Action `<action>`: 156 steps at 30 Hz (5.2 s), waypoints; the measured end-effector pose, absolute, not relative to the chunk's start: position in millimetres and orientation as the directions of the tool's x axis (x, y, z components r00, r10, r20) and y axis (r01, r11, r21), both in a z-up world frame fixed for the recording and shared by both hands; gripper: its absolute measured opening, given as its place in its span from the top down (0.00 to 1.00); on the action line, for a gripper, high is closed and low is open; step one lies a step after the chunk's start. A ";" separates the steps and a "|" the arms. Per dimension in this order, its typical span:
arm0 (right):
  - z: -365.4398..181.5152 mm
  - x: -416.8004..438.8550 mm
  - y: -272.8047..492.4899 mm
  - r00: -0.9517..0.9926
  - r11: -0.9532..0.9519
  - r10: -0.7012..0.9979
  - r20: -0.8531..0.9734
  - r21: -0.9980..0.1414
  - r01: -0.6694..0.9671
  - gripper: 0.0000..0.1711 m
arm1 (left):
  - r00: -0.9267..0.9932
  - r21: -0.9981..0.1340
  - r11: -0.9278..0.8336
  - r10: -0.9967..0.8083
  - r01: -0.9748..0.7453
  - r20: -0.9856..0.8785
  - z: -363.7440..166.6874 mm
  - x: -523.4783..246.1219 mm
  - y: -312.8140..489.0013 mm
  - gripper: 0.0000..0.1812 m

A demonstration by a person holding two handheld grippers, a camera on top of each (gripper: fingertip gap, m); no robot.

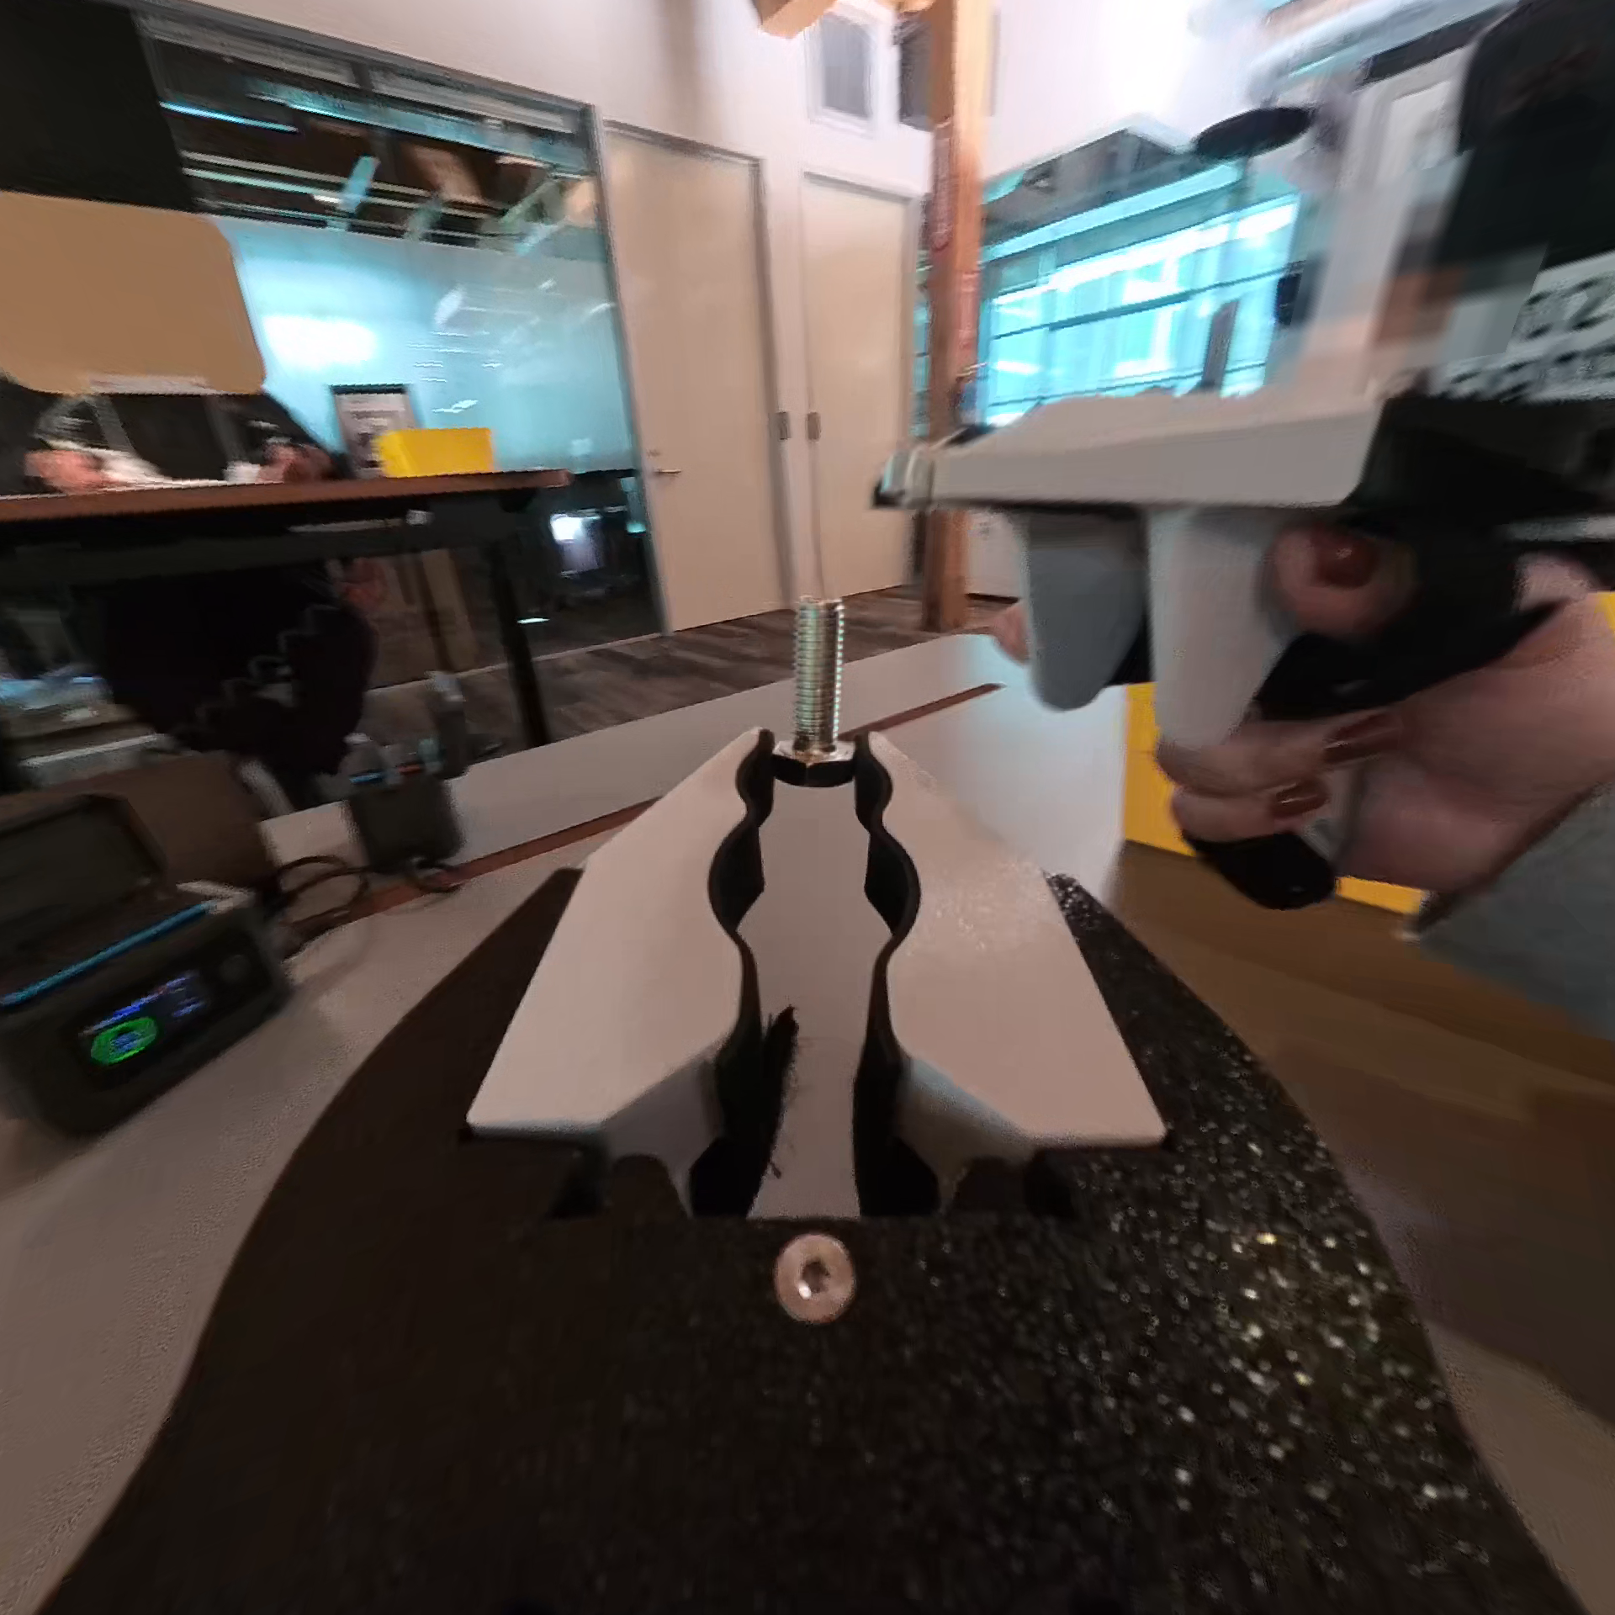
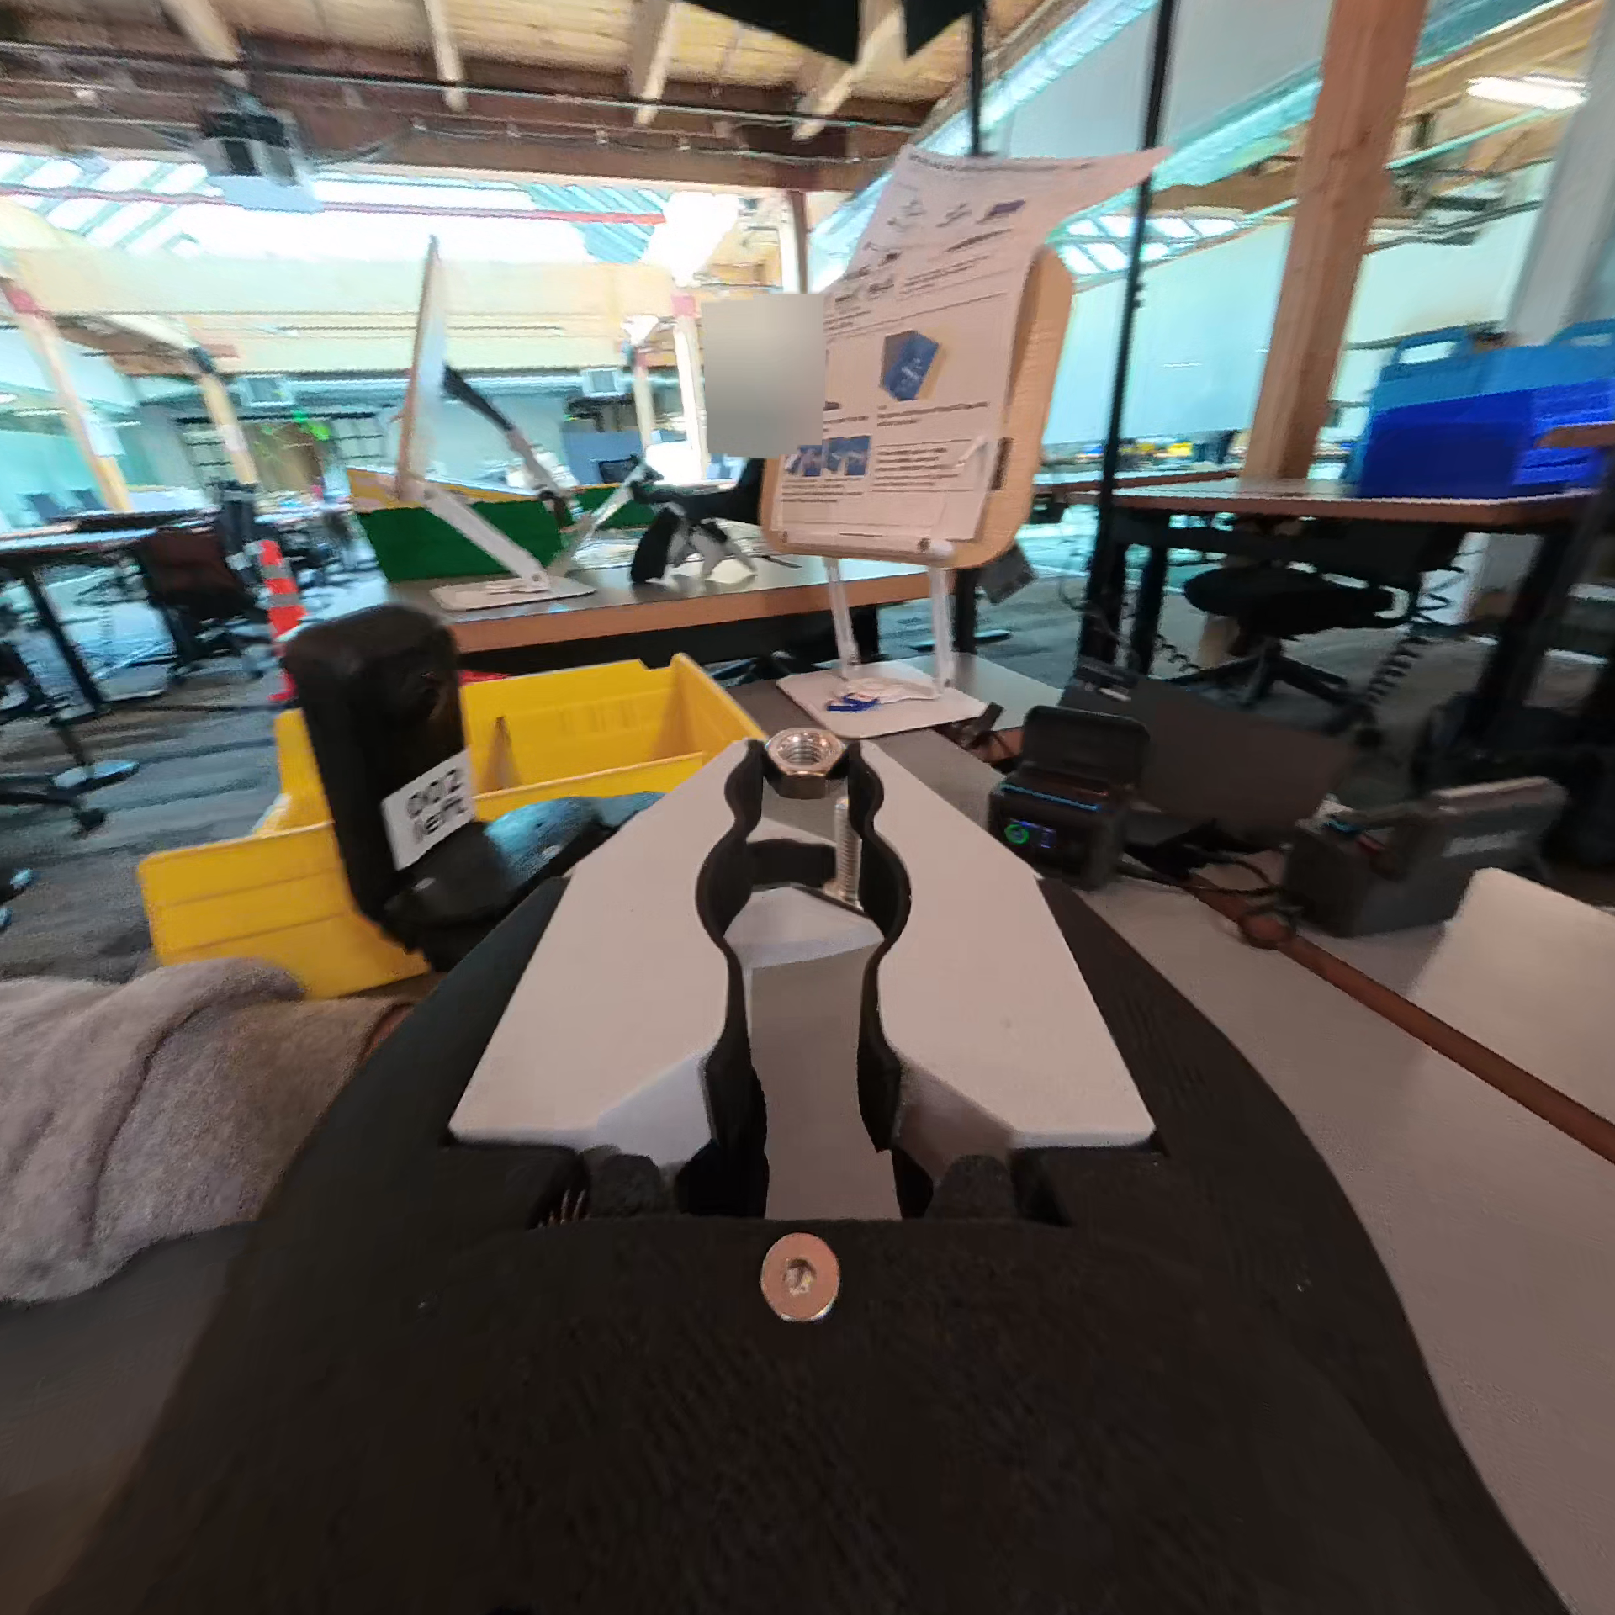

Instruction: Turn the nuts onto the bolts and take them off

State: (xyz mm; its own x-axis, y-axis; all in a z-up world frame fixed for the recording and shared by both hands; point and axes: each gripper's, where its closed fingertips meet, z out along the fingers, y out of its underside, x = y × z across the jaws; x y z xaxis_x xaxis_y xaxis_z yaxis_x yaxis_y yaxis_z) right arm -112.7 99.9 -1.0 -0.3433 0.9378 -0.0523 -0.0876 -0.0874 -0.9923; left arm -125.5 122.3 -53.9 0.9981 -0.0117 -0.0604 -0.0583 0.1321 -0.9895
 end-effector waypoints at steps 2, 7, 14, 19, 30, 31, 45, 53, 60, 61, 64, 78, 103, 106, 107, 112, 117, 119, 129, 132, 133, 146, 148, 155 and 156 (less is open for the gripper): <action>-8.5 -114.9 98.0 -0.363 -0.082 0.930 -0.050 -0.994 -0.072 0.90 | 0.989 -0.989 0.140 -0.137 -0.039 -0.058 -54.0 -111.7 123.6 0.91; -19.6 -110.0 103.2 -0.386 -0.093 0.922 -0.044 -0.990 -0.110 0.90 | 0.981 -0.997 0.040 -0.182 -0.066 -0.072 -72.0 -114.3 127.4 0.91; -37.4 -106.9 117.4 -0.400 -0.188 0.908 -0.121 -0.973 -0.132 0.90 | 0.968 -0.976 -0.079 -0.164 -0.204 -0.189 -95.8 -120.3 130.4 0.91; -48.7 -105.9 119.6 -0.434 -0.227 0.886 -0.162 -0.968 -0.102 0.90 | 0.962 -0.975 -0.125 -0.230 -0.182 -0.150 -106.0 -112.8 132.9 0.91; -62.9 -106.8 117.9 -0.483 -0.251 0.854 -0.192 -0.966 -0.059 0.90 | 0.927 -0.984 -0.128 -0.368 -0.121 -0.066 -106.2 -99.3 127.6 0.91; -61.7 -105.8 117.9 -0.484 -0.245 0.856 -0.184 -0.967 -0.067 0.90 | 0.927 -0.988 -0.119 -0.372 -0.101 -0.050 -103.9 -100.2 126.8 0.91; -20.2 -100.3 108.6 -0.434 -0.109 0.889 -0.145 -0.988 0.107 0.90 | 0.857 -0.960 0.128 -0.490 0.249 0.157 -53.9 -83.6 119.6 0.91; -22.5 -96.5 103.9 -0.342 0.044 0.938 -0.055 -0.960 0.277 0.90 | 0.851 -0.968 0.135 -0.513 0.210 0.113 -54.5 -75.6 117.5 0.91; -24.7 -96.1 100.6 -0.347 0.089 0.938 -0.018 -0.953 0.291 0.89 | 0.843 -0.968 0.135 -0.527 0.211 0.110 -54.2 -73.7 116.1 0.91; -24.8 -96.1 100.5 -0.351 0.086 0.936 -0.022 -0.954 0.287 0.89 | 0.842 -0.968 0.134 -0.527 0.210 0.110 -54.4 -73.5 116.1 0.91; -24.4 -96.0 100.3 -0.363 0.064 0.931 -0.043 -0.959 0.276 0.89 | 0.841 -0.968 0.134 -0.529 0.210 0.110 -54.2 -73.3 116.0 0.91; -15.1 -104.9 105.5 -0.338 0.025 0.941 -0.036 -0.984 0.175 0.66 | 0.871 -0.970 0.139 -0.479 0.200 0.111 -54.9 -84.6 117.3 0.91; -24.6 -82.1 70.1 -0.362 -0.086 0.930 -0.058 -0.994 -0.061 0.38 | 0.756 -0.980 0.071 -0.647 0.188 0.098 -59.9 -51.6 108.7 0.91; -26.4 -80.2 66.8 -0.393 -0.084 0.917 -0.062 -0.996 -0.039 0.39 | 0.748 -0.979 0.063 -0.655 0.194 0.106 -60.0 -50.7 108.2 0.91; -26.4 -79.8 66.5 -0.399 -0.085 0.915 -0.063 -0.996 -0.036 0.39 | 0.747 -0.979 0.059 -0.656 0.195 0.109 -60.3 -50.8 108.4 0.91; -26.4 -78.3 60.5 -0.435 -0.078 0.899 -0.059 -0.997 -0.026 0.41 | 0.737 -0.980 0.043 -0.666 0.193 0.116 -61.8 -49.0 108.2 0.91; -25.9 -77.6 59.9 -0.436 -0.068 0.899 -0.048 -0.997 -0.031 0.44 | 0.744 -0.979 0.035 -0.655 0.201 0.130 -62.3 -52.1 109.9 0.91; -25.4 -77.0 62.6 -0.429 -0.073 0.902 -0.050 -0.997 -0.037 0.45 | 0.750 -0.976 0.033 -0.646 0.214 0.142 -61.9 -55.1 110.9 0.91; -27.5 -71.4 70.4 -0.412 -0.068 0.910 -0.045 -0.997 -0.041 0.49 | 0.800 -0.969 0.041 -0.573 0.244 0.177 -61.0 -73.9 116.0 0.91; -27.7 -72.6 75.5 -0.383 -0.068 0.923 -0.042 -0.996 -0.055 0.49 | 0.785 -0.973 0.027 -0.596 0.231 0.170 -62.2 -69.4 114.2 0.91; -27.9 -73.4 75.7 -0.380 -0.065 0.924 -0.039 -0.996 -0.056 0.48 | 0.769 -0.978 0.013 -0.620 0.206 0.154 -64.3 -62.4 112.7 0.91; -33.6 -74.2 59.0 -0.463 -0.066 0.885 -0.045 -0.997 -0.029 0.51 | 0.662 -0.977 -0.067 -0.727 0.201 0.186 -70.0 -33.7 107.0 0.91; -33.4 -74.1 60.4 -0.459 -0.066 0.887 -0.045 -0.997 -0.030 0.51 | 0.674 -0.976 -0.065 -0.714 0.207 0.190 -69.8 -37.1 108.4 0.91; -35.8 -73.1 64.9 -0.445 -0.060 0.894 -0.044 -0.998 -0.022 0.51 | 0.697 -0.980 -0.060 -0.695 0.188 0.177 -71.6 -39.0 110.8 0.91; -36.0 -73.1 65.2 -0.444 -0.059 0.895 -0.043 -0.998 -0.021 0.51 | 0.701 -0.981 -0.058 -0.692 0.186 0.174 -71.8 -39.3 111.0 0.91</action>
